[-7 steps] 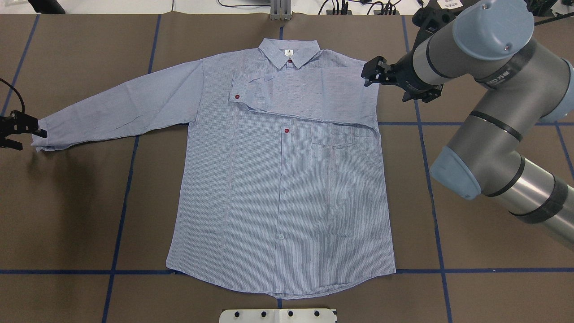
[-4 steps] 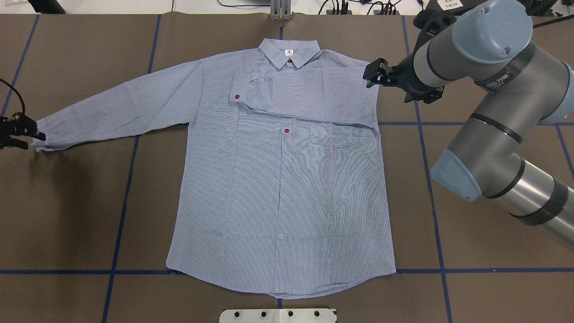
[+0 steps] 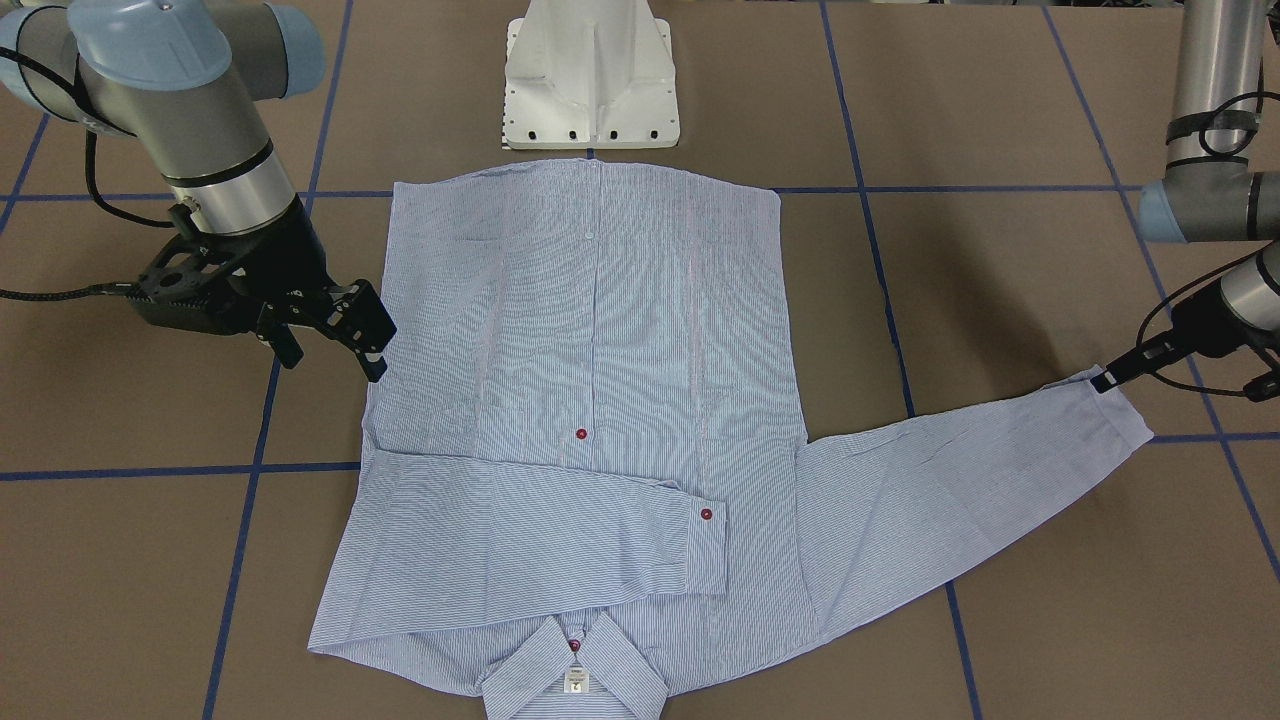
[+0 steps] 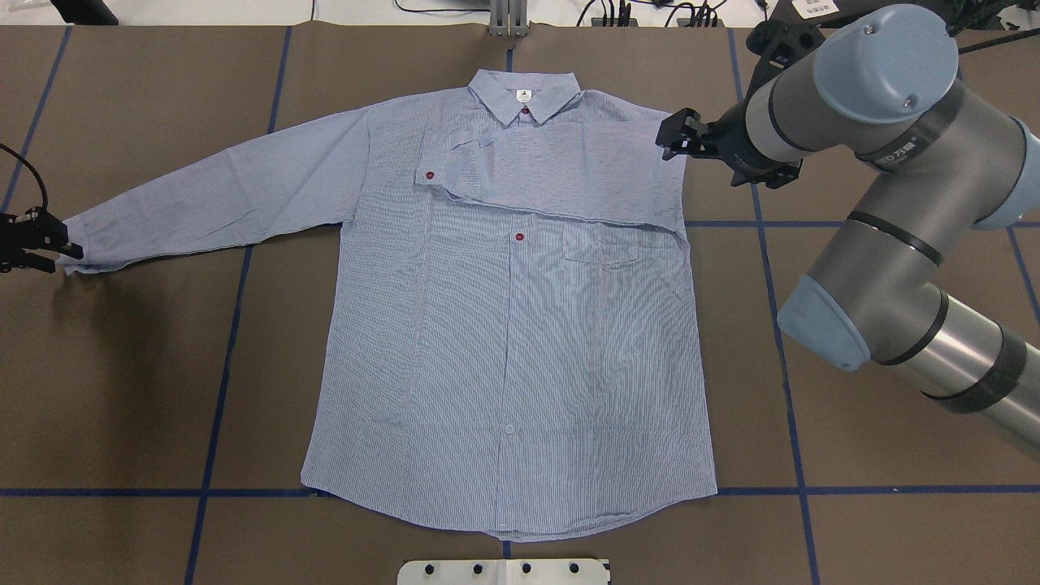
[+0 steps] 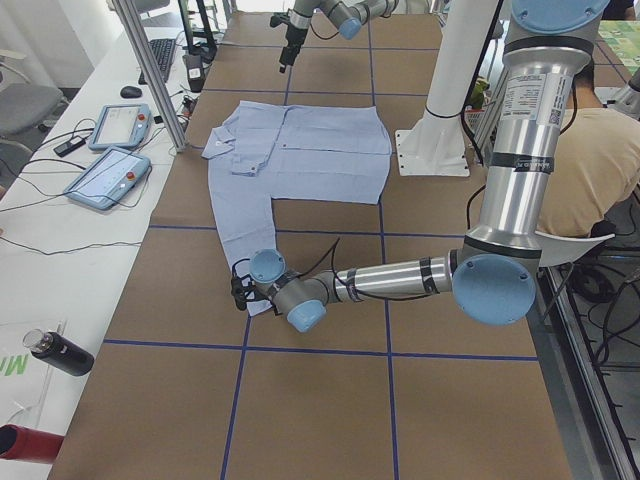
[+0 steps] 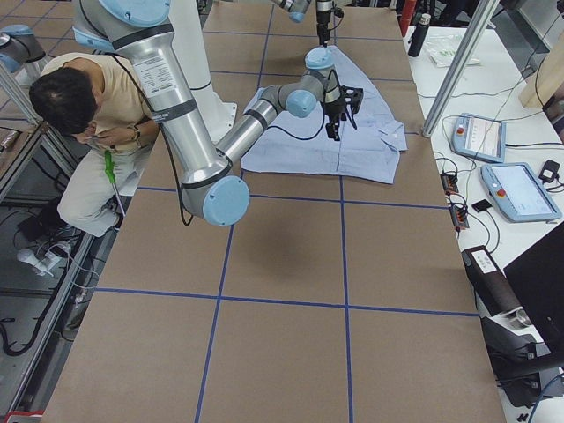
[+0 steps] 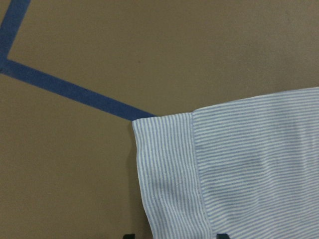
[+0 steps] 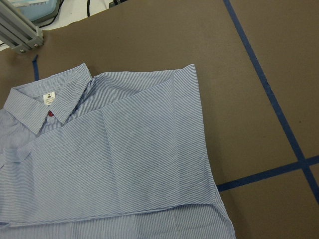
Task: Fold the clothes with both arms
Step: 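Lower the left gripper to the cuff of the sleeve nearest it and grasp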
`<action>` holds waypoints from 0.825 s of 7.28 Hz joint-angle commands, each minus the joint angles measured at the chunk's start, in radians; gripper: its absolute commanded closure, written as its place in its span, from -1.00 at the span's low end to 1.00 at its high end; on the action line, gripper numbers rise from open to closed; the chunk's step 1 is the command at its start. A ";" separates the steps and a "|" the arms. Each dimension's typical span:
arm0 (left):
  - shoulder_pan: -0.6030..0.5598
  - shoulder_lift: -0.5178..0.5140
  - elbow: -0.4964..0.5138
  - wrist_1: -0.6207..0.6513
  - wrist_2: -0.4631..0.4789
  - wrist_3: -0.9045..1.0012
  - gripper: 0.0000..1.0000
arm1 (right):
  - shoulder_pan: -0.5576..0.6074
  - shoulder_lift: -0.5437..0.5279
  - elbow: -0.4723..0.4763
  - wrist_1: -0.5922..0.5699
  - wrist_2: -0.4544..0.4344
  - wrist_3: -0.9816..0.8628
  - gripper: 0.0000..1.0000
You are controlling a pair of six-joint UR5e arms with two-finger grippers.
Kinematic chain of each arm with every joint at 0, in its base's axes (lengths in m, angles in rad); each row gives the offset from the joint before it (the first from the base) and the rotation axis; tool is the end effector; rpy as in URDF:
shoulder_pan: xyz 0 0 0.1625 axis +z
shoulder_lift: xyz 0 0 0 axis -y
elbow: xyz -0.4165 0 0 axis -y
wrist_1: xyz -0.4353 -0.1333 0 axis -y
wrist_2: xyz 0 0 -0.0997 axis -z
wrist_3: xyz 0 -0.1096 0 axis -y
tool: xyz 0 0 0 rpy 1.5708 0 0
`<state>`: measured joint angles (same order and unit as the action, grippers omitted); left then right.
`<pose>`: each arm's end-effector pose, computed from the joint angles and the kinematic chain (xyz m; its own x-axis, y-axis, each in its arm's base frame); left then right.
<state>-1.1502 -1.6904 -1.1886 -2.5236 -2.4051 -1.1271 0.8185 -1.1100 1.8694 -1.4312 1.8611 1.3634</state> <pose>0.1949 -0.5633 0.6823 0.4649 -0.3332 -0.8203 0.2447 0.9388 -0.2426 -0.3664 -0.5407 0.2232 0.5287 0.2762 0.8026 -0.4472 0.8943 -0.0132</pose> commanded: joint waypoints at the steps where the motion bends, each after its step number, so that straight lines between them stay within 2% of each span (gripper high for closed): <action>1: 0.004 0.000 0.003 0.000 -0.002 0.001 1.00 | 0.001 -0.002 0.001 0.000 0.000 -0.003 -0.99; 3: 0.004 -0.002 -0.009 0.005 -0.012 0.001 1.00 | -0.001 -0.007 0.001 0.000 0.001 -0.003 -0.99; 4: 0.004 -0.018 -0.025 0.011 -0.085 0.000 1.00 | 0.001 -0.008 0.004 0.000 0.009 -0.003 -0.99; 6: 0.004 -0.072 -0.118 0.050 -0.112 -0.055 1.00 | 0.001 -0.007 0.005 0.000 0.015 -0.003 -0.99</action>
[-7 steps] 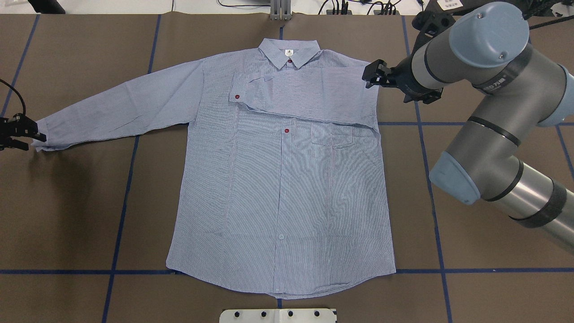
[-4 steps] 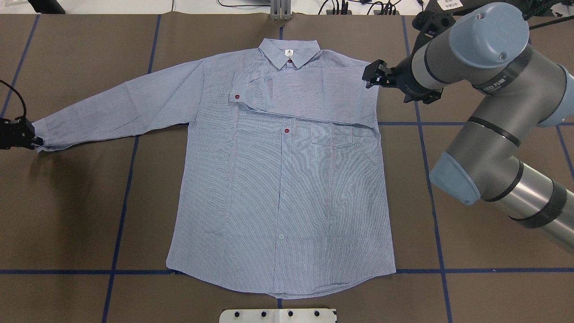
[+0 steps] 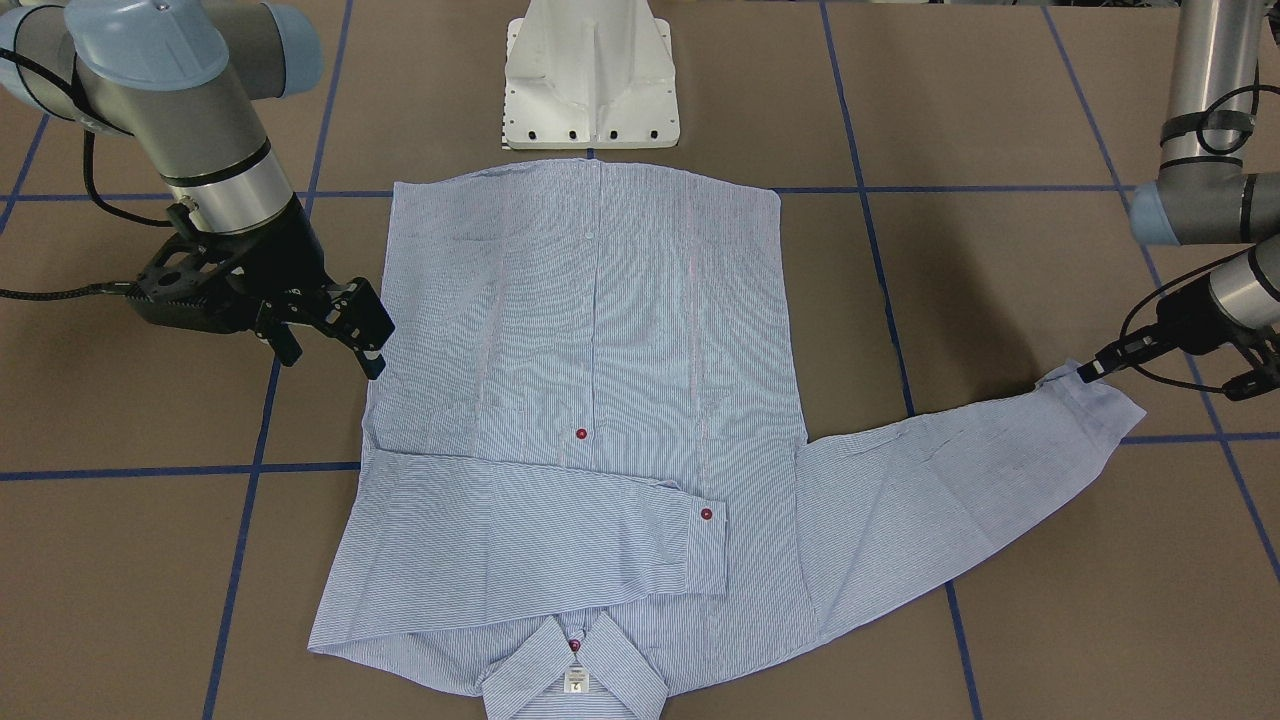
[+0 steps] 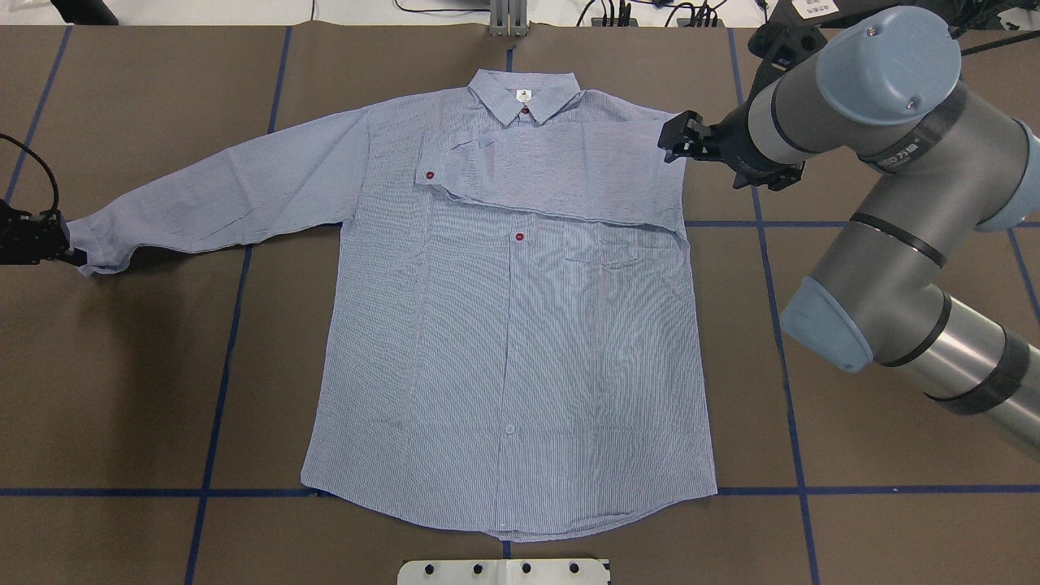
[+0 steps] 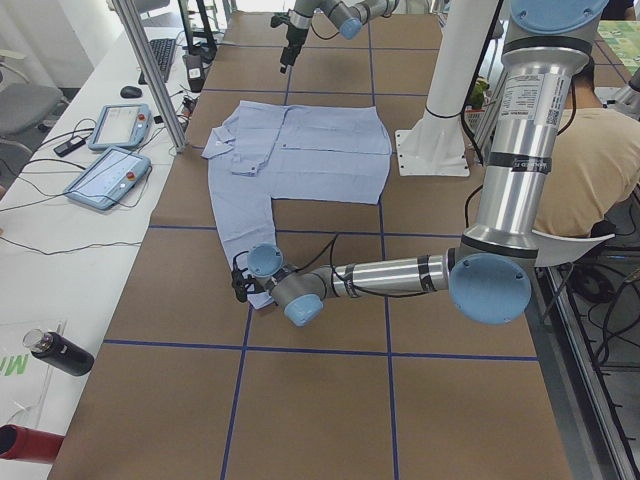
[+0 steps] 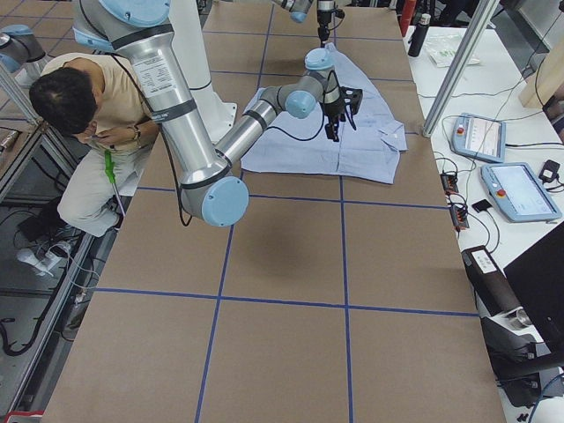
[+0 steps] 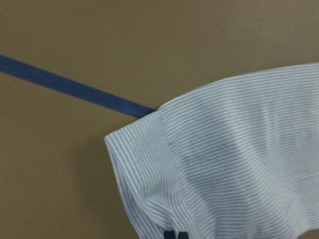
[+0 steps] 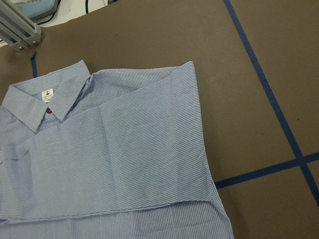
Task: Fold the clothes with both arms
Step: 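Lower the left gripper to the cuff of the sleeve nearest it and grasp, then fold the sleeve with the left gripper across the shirt front toward the collar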
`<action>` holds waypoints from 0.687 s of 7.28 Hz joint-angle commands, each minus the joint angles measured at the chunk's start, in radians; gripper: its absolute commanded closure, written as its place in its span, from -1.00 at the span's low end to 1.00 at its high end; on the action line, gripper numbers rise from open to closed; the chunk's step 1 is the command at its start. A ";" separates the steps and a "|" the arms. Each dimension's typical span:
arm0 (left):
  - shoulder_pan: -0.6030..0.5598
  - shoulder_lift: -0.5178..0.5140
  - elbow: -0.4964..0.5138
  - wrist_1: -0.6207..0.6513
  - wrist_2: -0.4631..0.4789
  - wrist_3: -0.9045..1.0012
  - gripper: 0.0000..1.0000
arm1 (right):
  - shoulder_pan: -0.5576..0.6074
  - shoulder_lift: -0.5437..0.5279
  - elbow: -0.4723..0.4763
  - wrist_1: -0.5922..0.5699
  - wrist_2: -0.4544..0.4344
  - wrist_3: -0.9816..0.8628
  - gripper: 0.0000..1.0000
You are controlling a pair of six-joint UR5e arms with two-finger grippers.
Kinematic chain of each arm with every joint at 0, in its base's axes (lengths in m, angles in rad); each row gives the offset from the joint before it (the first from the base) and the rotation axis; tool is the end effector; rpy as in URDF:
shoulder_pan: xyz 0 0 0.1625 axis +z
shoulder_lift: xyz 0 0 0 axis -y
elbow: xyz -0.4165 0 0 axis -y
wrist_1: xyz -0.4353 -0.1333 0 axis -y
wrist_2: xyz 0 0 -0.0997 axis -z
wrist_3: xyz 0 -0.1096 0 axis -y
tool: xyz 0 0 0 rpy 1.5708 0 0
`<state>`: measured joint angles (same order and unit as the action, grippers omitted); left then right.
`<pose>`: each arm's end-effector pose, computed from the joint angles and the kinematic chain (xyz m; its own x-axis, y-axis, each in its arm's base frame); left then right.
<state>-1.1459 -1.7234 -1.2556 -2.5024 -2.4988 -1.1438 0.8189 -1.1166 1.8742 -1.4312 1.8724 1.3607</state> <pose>0.2100 -0.5747 0.6225 0.4008 -0.2836 -0.8712 0.1656 0.9577 -0.2355 -0.3656 -0.5384 0.2250 0.5291 0.2742 0.8030 -0.4381 0.8987 -0.0182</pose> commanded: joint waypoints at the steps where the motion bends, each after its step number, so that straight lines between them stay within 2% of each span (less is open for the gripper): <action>1: 0.000 -0.170 -0.056 0.119 -0.018 -0.104 1.00 | 0.002 0.000 -0.001 0.000 0.005 0.000 -0.99; 2: 0.002 -0.300 -0.056 0.185 -0.017 -0.144 1.00 | 0.005 0.000 -0.004 -0.002 0.002 0.000 -0.99; 3: 0.009 -0.412 -0.053 0.195 -0.011 -0.250 1.00 | 0.006 -0.002 -0.007 -0.002 -0.004 0.000 -0.99; 4: 0.041 -0.492 -0.042 0.197 -0.003 -0.301 1.00 | 0.013 -0.002 -0.013 -0.003 -0.004 0.000 -0.99; 5: 0.051 -0.546 -0.044 0.197 0.050 -0.307 1.00 | 0.028 0.000 -0.013 -0.005 -0.002 0.002 -0.99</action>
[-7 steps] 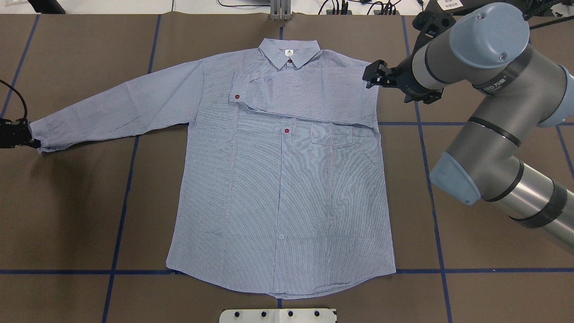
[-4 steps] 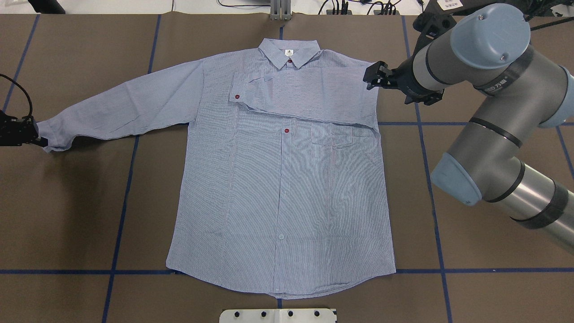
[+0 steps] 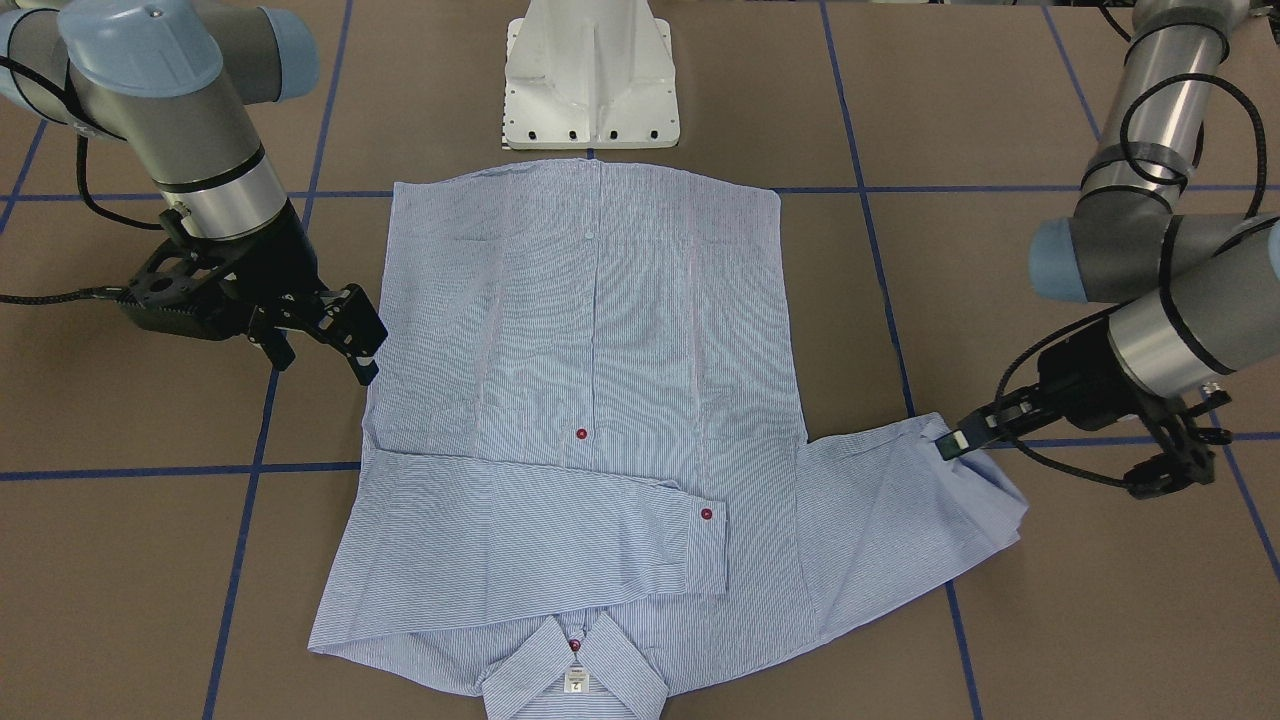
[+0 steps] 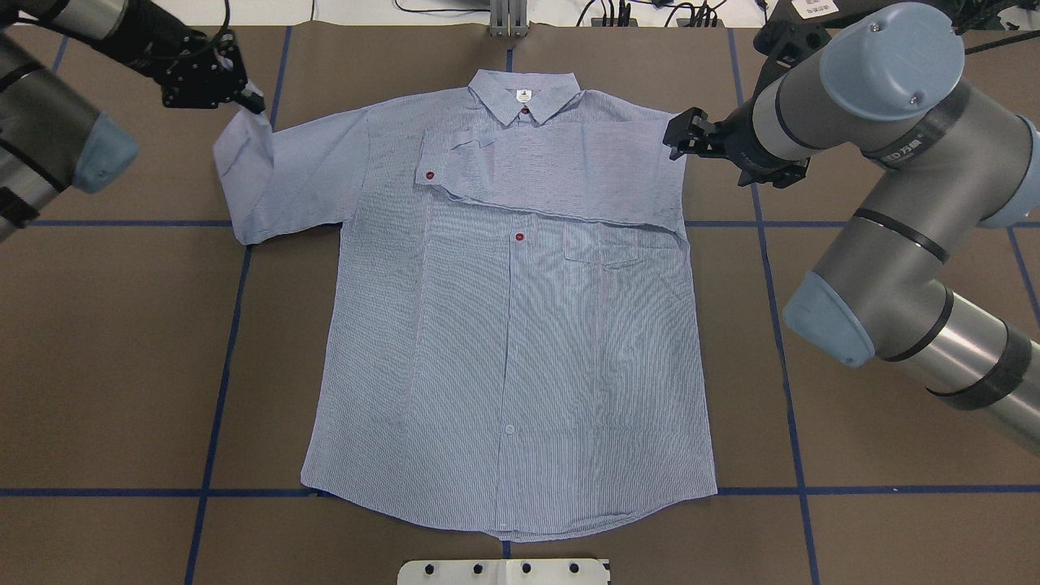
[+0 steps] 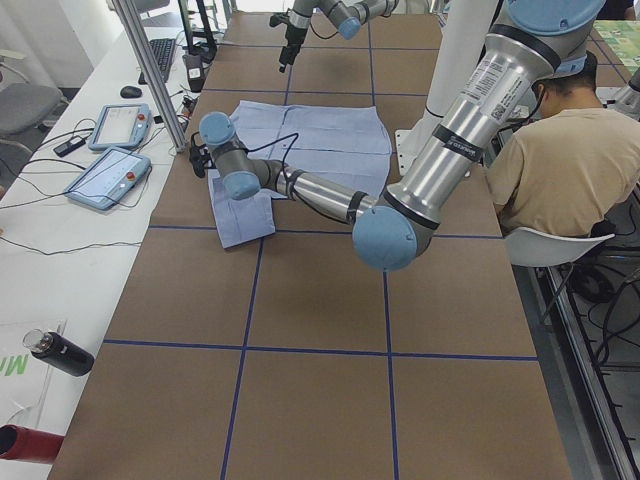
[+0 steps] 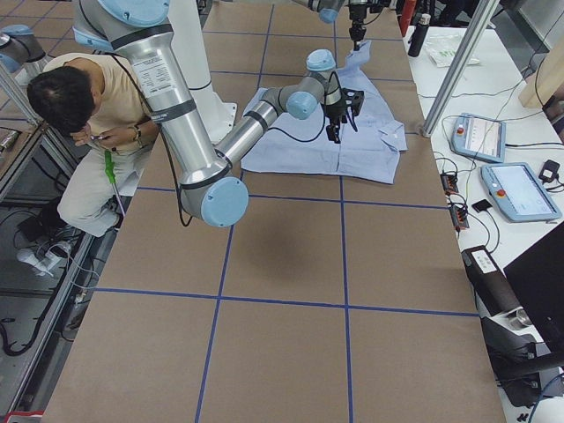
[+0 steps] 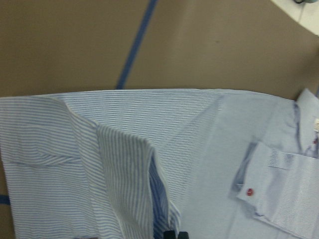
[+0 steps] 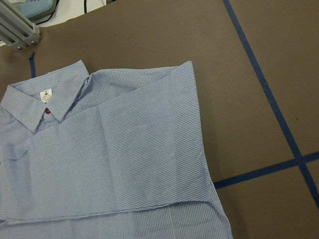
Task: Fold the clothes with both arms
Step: 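Fold the sleeve with the left gripper across the shirt front toward the collar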
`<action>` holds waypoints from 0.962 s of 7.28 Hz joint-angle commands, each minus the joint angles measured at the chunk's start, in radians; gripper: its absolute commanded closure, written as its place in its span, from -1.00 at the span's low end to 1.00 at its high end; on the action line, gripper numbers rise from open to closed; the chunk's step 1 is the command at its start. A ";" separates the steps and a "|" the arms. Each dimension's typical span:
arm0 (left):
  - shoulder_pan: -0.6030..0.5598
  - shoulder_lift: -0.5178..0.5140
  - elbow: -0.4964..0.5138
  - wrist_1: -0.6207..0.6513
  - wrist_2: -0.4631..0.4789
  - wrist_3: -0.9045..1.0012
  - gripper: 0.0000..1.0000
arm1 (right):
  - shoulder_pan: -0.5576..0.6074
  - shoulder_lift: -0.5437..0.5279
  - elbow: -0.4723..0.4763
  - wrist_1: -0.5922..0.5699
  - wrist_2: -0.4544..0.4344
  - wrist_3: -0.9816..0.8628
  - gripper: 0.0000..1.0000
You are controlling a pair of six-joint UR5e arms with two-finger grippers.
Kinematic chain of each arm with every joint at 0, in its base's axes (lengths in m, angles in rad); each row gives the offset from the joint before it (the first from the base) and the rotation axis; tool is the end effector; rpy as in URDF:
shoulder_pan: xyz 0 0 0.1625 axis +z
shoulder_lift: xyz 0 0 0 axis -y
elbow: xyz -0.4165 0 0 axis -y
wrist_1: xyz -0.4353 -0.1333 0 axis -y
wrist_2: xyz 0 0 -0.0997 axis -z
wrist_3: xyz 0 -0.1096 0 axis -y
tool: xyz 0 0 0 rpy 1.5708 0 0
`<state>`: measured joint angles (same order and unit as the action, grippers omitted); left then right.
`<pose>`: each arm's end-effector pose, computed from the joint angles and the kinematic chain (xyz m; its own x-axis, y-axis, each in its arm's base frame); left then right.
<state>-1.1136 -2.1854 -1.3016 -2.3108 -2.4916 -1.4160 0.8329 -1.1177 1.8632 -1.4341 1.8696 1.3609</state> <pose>0.2919 -0.6977 0.2982 0.2393 -0.2750 -0.9312 0.1977 0.9528 -0.2306 -0.3601 -0.5462 0.2313 0.5336 0.2908 0.7942 -0.4530 0.8913 -0.0221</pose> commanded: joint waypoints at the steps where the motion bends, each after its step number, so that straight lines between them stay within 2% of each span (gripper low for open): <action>1: 0.030 -0.126 -0.002 -0.002 0.057 -0.072 1.00 | 0.025 -0.001 -0.013 0.000 -0.006 0.012 -0.99; 4: 0.182 -0.268 -0.010 -0.006 0.239 -0.268 1.00 | 0.144 -0.062 -0.018 0.000 0.025 -0.029 -0.99; 6: 0.338 -0.329 -0.007 -0.030 0.441 -0.334 1.00 | 0.227 -0.155 -0.013 0.006 0.093 -0.113 -0.99; 7: 0.403 -0.329 0.001 -0.074 0.520 -0.334 1.00 | 0.238 -0.207 -0.013 0.035 0.095 -0.147 -0.99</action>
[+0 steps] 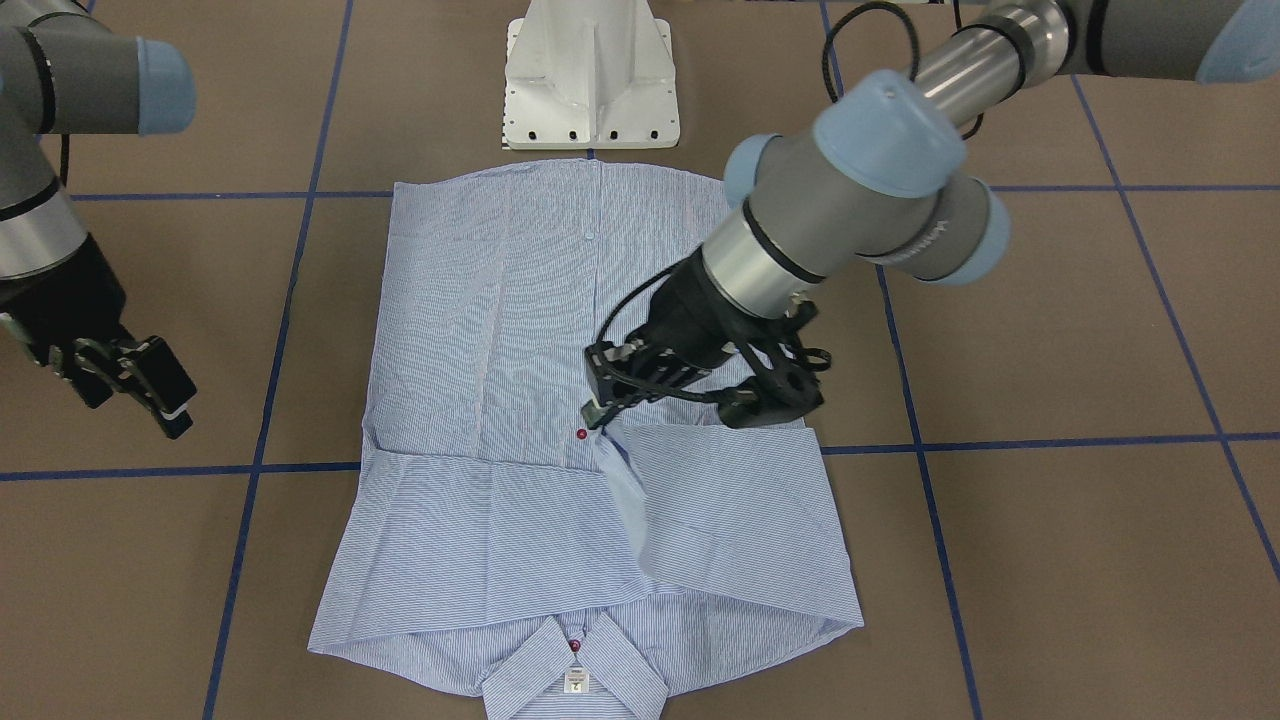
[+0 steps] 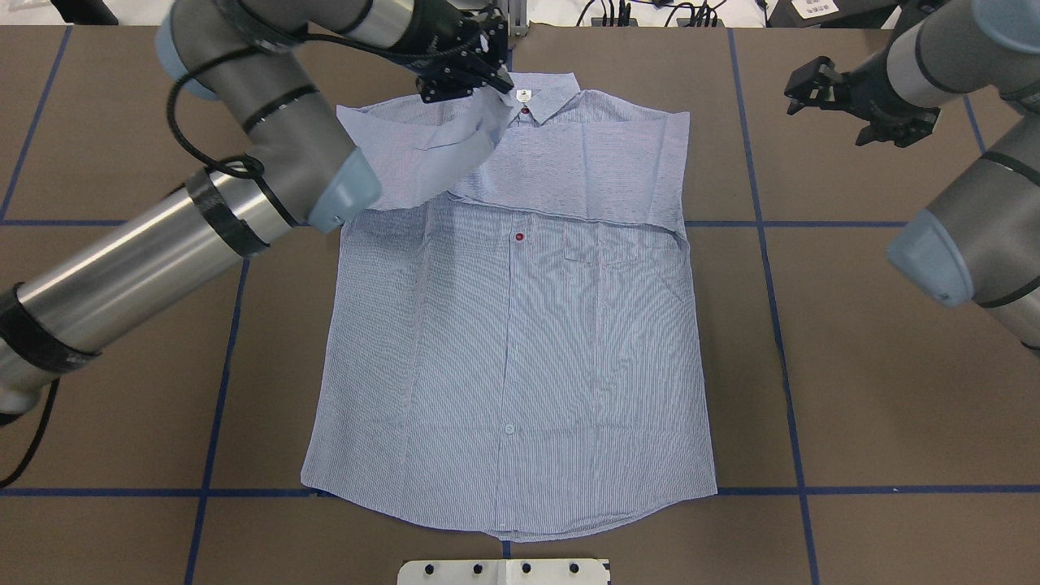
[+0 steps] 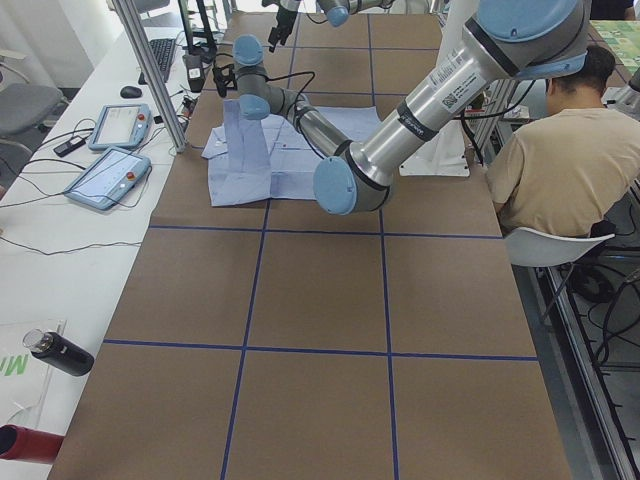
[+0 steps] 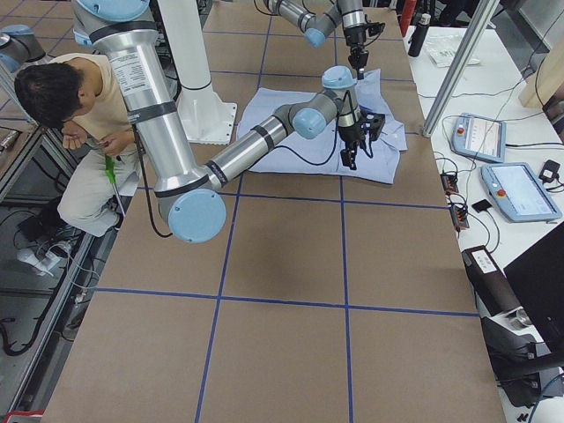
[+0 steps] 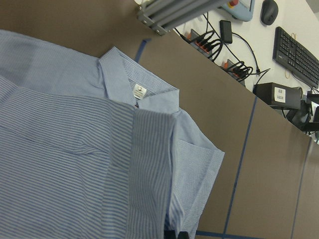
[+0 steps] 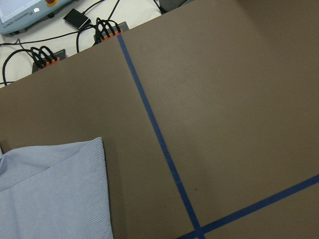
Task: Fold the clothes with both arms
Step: 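Fold the sleeve with the left gripper across the shirt front toward the collar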
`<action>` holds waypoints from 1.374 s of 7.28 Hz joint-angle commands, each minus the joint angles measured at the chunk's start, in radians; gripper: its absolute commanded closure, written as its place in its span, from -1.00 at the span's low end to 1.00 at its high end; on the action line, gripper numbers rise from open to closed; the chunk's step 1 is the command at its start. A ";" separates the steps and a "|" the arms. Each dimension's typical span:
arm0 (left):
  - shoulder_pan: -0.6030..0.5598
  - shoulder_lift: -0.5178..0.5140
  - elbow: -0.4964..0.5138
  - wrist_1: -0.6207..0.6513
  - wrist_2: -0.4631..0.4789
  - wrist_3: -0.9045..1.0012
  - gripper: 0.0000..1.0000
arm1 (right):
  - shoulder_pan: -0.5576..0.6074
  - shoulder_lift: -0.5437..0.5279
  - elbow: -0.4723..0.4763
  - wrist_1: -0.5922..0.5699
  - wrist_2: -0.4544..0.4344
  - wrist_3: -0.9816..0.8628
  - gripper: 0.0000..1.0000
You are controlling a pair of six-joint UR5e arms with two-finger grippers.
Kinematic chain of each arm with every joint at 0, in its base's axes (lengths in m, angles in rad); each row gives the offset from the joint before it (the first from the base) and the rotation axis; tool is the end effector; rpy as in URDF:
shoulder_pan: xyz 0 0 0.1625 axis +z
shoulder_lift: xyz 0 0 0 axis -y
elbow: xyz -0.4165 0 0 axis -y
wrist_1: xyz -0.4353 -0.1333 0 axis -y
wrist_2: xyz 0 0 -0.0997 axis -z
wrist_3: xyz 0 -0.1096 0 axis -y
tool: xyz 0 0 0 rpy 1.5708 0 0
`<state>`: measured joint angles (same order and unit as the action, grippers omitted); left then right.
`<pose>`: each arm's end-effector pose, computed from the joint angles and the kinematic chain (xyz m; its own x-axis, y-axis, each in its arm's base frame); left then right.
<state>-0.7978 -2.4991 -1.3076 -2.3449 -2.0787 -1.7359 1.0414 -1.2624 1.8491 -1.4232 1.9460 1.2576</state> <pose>0.4902 -0.6171 0.0571 0.0429 -0.2496 -0.9674 0.2999 0.9268 -0.2259 -0.2384 -0.5919 0.3273 0.5659 0.3995 0.7213 -0.5305 0.8460 -0.0523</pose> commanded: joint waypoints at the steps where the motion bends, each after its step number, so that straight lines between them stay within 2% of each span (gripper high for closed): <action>1: 0.109 -0.029 0.039 -0.095 0.132 -0.014 1.00 | 0.044 -0.104 0.001 0.073 0.021 -0.055 -0.99; 4: 0.121 -0.040 0.062 -0.099 0.132 -0.010 1.00 | 0.043 -0.126 -0.002 0.099 0.019 -0.053 -0.99; 5: 0.121 -0.043 0.067 -0.100 0.134 -0.011 0.78 | 0.043 -0.124 -0.002 0.099 0.019 -0.053 -1.00; 6: 0.121 -0.050 0.067 -0.099 0.158 -0.016 -0.67 | 0.043 -0.124 -0.002 0.099 0.021 -0.052 -1.00; 7: 0.123 -0.058 0.068 -0.097 0.184 -0.019 -0.98 | 0.042 -0.123 0.002 0.099 0.024 -0.043 -1.00; 9: 0.123 -0.060 0.042 -0.097 0.183 -0.054 -0.98 | 0.010 -0.115 0.022 0.102 0.045 -0.017 -1.00; 10: 0.121 -0.049 0.007 -0.091 0.180 -0.054 -0.98 | -0.047 -0.115 0.065 0.105 0.045 0.076 -1.00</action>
<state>-0.6752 -2.5555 -1.2679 -2.4403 -1.8976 -1.7814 1.0461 -1.3797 1.8774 -1.3207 1.9864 1.2562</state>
